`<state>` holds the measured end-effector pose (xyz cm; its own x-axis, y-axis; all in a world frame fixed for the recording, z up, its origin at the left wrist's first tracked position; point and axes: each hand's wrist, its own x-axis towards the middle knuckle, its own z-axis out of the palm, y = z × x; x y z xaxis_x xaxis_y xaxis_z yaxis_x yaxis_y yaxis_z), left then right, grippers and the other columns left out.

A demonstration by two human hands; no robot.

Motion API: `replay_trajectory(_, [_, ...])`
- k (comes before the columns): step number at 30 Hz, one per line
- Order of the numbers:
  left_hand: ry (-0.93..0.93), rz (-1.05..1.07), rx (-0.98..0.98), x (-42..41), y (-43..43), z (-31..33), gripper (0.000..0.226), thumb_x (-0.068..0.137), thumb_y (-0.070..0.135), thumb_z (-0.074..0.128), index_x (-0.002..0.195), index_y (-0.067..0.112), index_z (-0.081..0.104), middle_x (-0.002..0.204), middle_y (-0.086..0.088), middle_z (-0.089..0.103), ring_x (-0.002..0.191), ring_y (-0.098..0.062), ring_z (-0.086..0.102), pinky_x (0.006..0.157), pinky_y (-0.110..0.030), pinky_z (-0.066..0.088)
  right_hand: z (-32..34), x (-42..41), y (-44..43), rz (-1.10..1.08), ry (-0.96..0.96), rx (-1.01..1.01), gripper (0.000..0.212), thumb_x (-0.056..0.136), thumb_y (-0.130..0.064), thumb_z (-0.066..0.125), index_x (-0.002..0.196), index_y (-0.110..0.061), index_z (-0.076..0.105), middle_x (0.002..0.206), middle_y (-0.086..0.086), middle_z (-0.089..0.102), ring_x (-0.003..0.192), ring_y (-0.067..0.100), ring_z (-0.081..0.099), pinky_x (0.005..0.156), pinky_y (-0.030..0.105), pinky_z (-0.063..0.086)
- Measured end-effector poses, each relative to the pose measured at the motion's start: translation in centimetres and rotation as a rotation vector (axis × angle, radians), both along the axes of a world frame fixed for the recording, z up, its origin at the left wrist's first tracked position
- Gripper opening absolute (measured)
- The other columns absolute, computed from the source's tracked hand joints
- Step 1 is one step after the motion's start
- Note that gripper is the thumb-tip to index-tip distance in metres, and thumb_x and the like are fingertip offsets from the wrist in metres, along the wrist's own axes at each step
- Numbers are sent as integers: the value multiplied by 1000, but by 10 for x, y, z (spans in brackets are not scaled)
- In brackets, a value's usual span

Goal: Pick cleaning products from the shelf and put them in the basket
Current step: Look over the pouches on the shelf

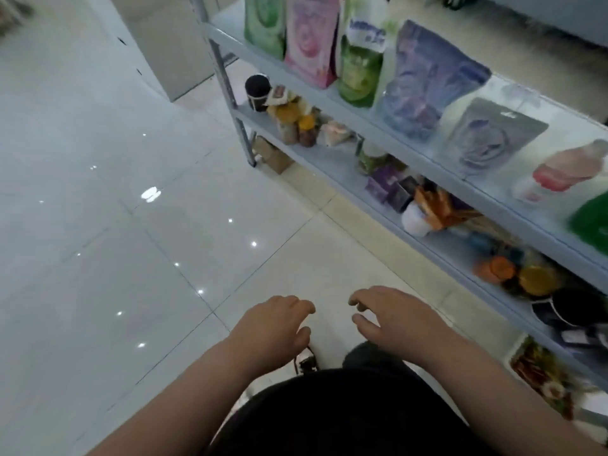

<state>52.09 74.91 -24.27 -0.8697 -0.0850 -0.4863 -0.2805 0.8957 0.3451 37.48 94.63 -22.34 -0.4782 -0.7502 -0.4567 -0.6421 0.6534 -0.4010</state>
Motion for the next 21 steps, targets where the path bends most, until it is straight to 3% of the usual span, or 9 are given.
replay_trajectory(6, [19, 169, 41, -10, -76, -5, 41, 102, 40, 45, 142, 34, 47, 135, 11, 58, 126, -14, 51, 98, -35, 49, -10, -27, -96, 145, 8, 52, 27, 100, -47, 47, 123, -38, 57, 114, -15, 61, 108, 9, 58, 83, 30, 49])
replay_trajectory(21, [47, 273, -30, -147, -340, 22, 39, 102, 39, 48, 141, 35, 49, 132, 14, 59, 122, -11, 53, 93, -30, 49, -25, -170, -362, 236, -66, 8, 32, 101, -49, 48, 131, -40, 55, 118, -20, 60, 103, 3, 55, 75, 26, 44])
